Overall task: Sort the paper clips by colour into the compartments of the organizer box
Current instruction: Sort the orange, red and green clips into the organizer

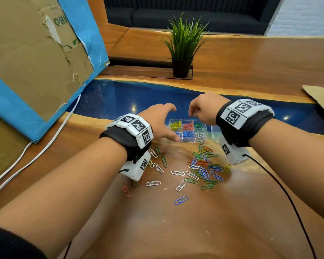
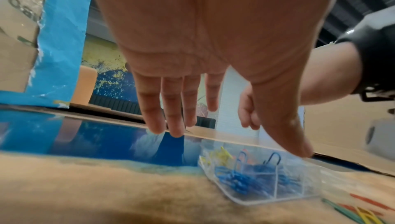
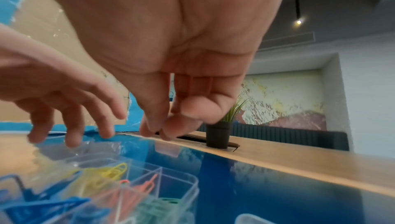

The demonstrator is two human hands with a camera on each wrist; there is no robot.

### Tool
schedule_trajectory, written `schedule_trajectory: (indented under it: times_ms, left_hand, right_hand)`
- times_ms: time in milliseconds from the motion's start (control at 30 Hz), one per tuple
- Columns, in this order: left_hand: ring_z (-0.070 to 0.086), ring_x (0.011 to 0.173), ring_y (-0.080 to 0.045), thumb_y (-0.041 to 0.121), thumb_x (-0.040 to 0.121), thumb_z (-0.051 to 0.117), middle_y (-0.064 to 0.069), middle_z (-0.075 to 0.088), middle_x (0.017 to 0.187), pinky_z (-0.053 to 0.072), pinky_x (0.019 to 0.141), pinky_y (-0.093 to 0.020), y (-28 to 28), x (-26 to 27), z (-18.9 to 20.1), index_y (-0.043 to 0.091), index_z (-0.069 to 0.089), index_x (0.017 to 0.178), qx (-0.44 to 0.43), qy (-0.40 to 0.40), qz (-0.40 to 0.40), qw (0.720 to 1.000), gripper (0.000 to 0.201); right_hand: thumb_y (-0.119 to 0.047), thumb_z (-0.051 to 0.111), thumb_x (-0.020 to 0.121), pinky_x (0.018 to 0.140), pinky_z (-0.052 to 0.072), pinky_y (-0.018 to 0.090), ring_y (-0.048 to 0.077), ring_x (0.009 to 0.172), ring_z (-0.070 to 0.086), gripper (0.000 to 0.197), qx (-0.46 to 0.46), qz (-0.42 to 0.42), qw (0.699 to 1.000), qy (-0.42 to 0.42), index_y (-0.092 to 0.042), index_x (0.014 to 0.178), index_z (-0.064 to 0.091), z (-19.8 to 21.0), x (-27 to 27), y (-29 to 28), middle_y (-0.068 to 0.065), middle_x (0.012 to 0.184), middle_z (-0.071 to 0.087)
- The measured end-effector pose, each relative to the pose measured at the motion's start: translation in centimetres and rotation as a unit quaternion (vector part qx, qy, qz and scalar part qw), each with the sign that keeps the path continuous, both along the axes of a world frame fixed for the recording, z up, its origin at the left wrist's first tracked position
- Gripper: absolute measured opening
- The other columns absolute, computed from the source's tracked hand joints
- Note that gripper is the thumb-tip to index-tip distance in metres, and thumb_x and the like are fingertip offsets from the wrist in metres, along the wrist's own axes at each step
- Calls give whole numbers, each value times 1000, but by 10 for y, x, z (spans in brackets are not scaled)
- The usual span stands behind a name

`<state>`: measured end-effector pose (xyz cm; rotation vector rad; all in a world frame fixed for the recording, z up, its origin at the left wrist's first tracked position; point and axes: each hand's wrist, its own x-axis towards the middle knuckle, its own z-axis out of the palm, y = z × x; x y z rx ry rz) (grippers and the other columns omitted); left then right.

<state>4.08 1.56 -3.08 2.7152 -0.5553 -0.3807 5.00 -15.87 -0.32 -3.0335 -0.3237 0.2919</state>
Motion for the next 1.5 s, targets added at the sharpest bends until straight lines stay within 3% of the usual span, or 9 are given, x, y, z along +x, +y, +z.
schedule_trajectory:
  times_ms: [167, 333, 467, 667, 833, 1000, 1167, 1333, 1500]
  left_hand:
    - [48, 116, -20, 52, 65, 78, -2, 49, 128, 43, 98, -40, 7, -11, 3, 28, 40, 135, 47, -26, -17, 998, 83]
    - [50, 112, -19, 43, 73, 75, -1, 53, 123, 44, 94, -36, 2, -17, -1, 28, 45, 132, 79, -47, -28, 995, 67]
    - [51, 117, -20, 34, 81, 68, 0, 55, 129, 45, 94, -35, 2, -20, -7, 24, 45, 135, 93, -53, -22, 994, 59]
    - [52, 119, -20, 34, 86, 61, 0, 54, 134, 45, 94, -34, 1, -17, -15, 24, 41, 140, 115, -44, -16, 992, 58]
    - [54, 115, -20, 38, 86, 61, 2, 57, 129, 47, 93, -35, 0, -16, -14, 25, 45, 137, 108, -50, -10, 993, 55]
    - [55, 111, -19, 42, 86, 60, 2, 58, 125, 46, 88, -32, -2, -18, -14, 24, 47, 135, 95, -51, -14, 994, 54]
    - [49, 91, -16, 41, 84, 61, 2, 58, 102, 42, 77, -30, 0, -23, -5, 23, 56, 117, 60, -80, -19, 995, 38]
    - [45, 62, -6, 36, 84, 62, 13, 49, 64, 33, 56, -22, -18, -40, 0, 21, 69, 87, 47, -74, -83, 993, 17]
    - [53, 72, -15, 36, 83, 64, 4, 59, 71, 41, 64, -23, -52, -50, -6, 20, 65, 73, 78, -50, -145, 985, 19]
  right_hand:
    - [-14, 45, 94, 83, 46, 27, 21, 92, 58, 29, -20, 48, 999, 6, -24, 111, 66, 1, -19, -7, 2, 114, 67]
    - [-9, 40, 95, 85, 47, 36, 24, 106, 52, 55, -101, 112, 988, 35, -39, 141, 38, -19, -29, 4, 5, 110, 49]
    - [-14, 39, 96, 85, 45, 36, 27, 112, 51, 52, -124, 123, 983, 54, -37, 142, 37, -29, -31, 9, 7, 121, 44]
    - [-14, 41, 93, 82, 51, 42, 27, 103, 54, 41, -100, 94, 990, 21, -28, 132, 46, -33, -34, 11, -1, 101, 35]
    - [-19, 41, 95, 70, 49, 38, 26, 101, 56, 43, -160, 113, 981, 17, -34, 135, 42, -33, -36, 13, 4, 121, 40]
    - [-20, 43, 94, 78, 51, 39, 25, 104, 56, 47, -135, 98, 985, 33, -36, 138, 41, -31, -38, 14, 3, 127, 38]
    - [-14, 45, 90, 86, 48, 34, 24, 105, 56, 32, -23, 69, 997, -25, -26, 114, 64, -6, -48, 2, -1, 104, 49]
    - [-15, 57, 84, 64, 42, 19, 15, 79, 59, 17, -15, 51, 998, 32, -20, 87, 74, -4, -80, -10, -4, 78, 65]
    - [-16, 68, 77, 61, 43, 20, 10, 69, 53, 11, -27, 35, 994, 101, -25, 75, 64, -15, -96, -24, -12, 63, 55]
